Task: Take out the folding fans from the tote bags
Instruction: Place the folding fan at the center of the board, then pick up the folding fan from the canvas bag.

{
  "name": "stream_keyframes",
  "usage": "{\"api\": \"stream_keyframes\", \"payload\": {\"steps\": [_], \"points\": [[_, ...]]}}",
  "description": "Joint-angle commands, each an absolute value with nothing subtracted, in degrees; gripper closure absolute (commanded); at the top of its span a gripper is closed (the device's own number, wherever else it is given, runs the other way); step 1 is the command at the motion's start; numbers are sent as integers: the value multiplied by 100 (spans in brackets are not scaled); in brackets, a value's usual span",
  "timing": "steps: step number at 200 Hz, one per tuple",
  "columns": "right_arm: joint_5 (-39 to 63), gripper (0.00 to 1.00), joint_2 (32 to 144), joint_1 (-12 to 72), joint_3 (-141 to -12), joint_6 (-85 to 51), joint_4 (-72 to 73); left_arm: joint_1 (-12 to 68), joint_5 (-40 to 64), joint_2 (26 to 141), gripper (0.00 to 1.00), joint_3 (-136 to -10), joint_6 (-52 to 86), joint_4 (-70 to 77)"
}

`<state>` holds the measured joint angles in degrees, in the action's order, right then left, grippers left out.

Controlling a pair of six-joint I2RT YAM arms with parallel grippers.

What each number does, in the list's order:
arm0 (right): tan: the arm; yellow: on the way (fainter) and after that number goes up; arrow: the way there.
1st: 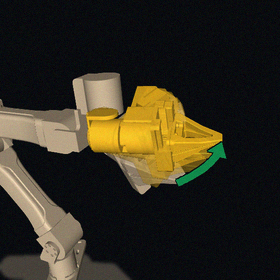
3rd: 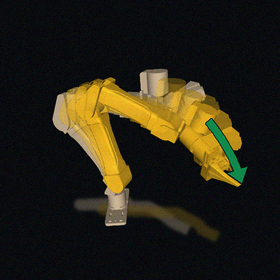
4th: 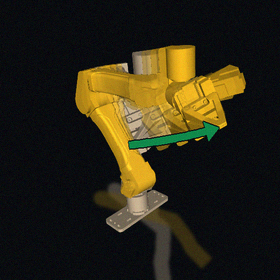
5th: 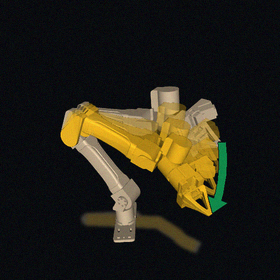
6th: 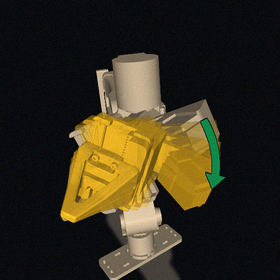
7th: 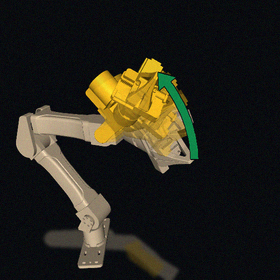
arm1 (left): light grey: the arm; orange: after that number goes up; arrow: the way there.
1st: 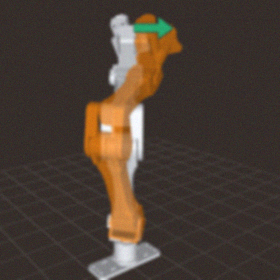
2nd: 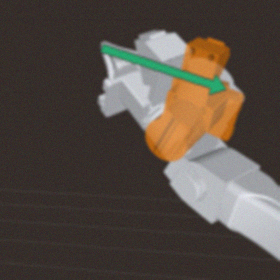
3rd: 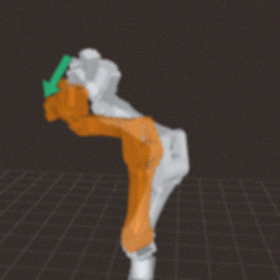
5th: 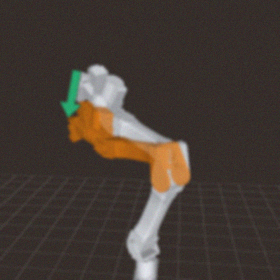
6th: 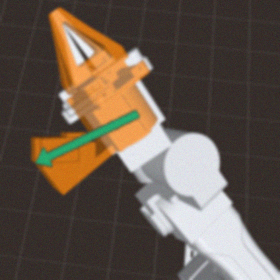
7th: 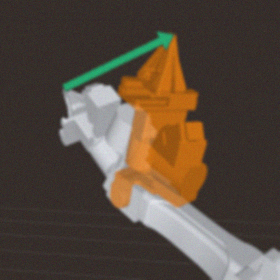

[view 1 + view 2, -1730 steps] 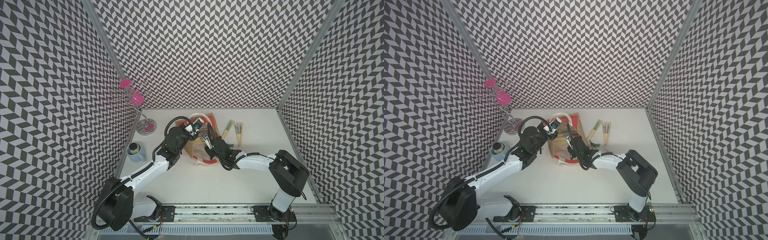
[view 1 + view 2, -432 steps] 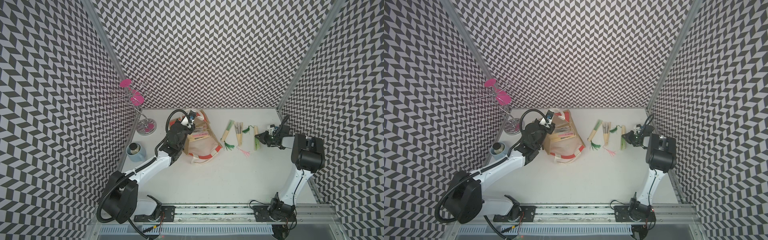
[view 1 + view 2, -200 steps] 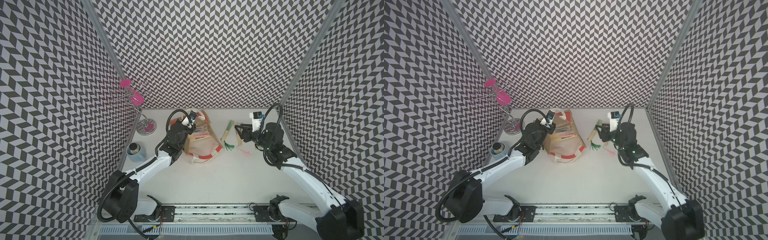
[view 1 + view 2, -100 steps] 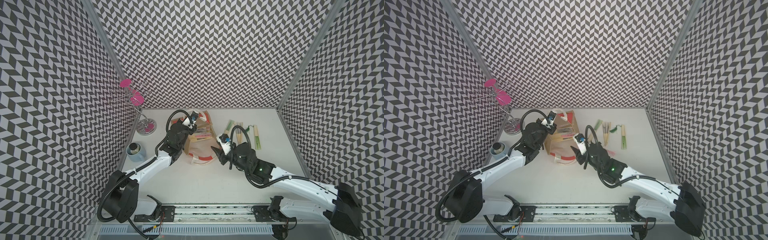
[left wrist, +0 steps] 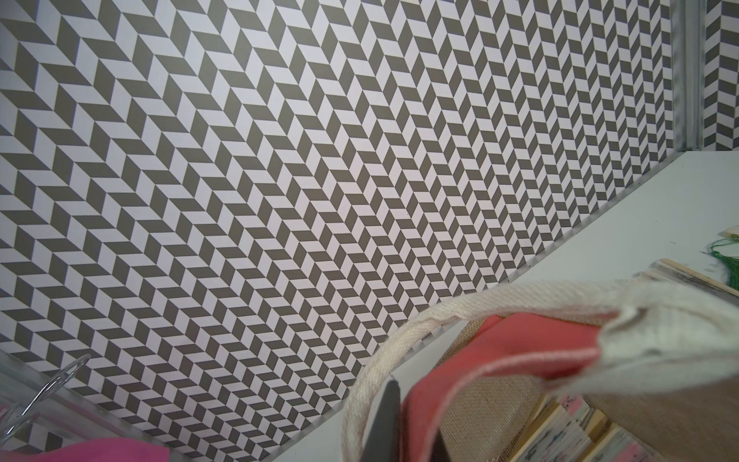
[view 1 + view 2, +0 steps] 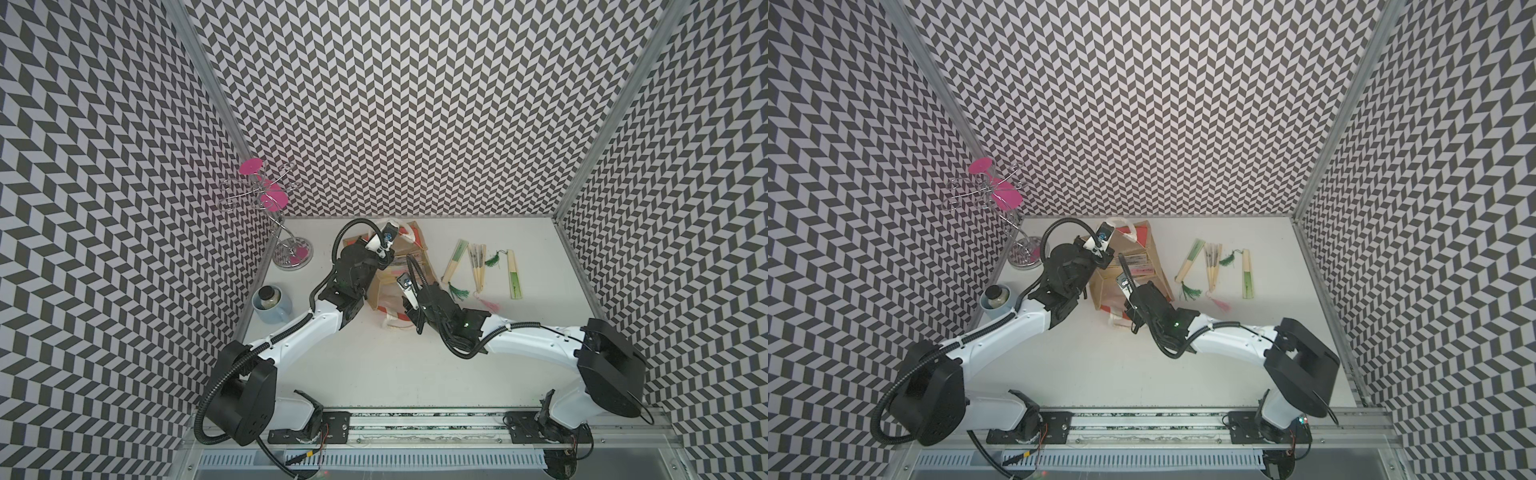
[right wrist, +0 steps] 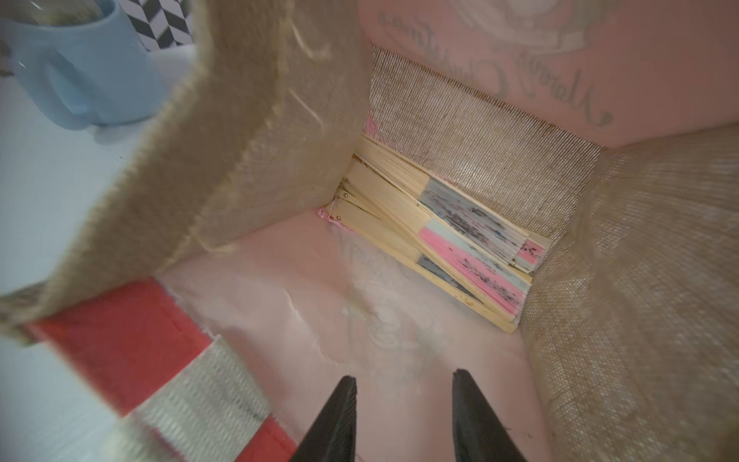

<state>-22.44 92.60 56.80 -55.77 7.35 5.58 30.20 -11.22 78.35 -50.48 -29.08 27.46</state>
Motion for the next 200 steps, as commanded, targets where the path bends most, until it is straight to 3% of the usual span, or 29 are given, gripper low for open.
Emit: {"api": "stream_keyframes", "payload": {"steps": [1,100,163,200], "points": [[-2396,60,9595,5559,-5810,804,1020,2993,-732,7566,100,-5185,-3083,2882],[-2849,55,10784,5318,-6539,1132,1022,2989,618,6788,100,-4589,-3817,2848],[-1744,48,10920,5209,-6690,1273,732,2990,1189,6674,100,-4440,-4025,2801],[-1661,46,11151,5080,-7017,1277,328,2994,1518,6583,100,-4404,-4166,2642]]}}
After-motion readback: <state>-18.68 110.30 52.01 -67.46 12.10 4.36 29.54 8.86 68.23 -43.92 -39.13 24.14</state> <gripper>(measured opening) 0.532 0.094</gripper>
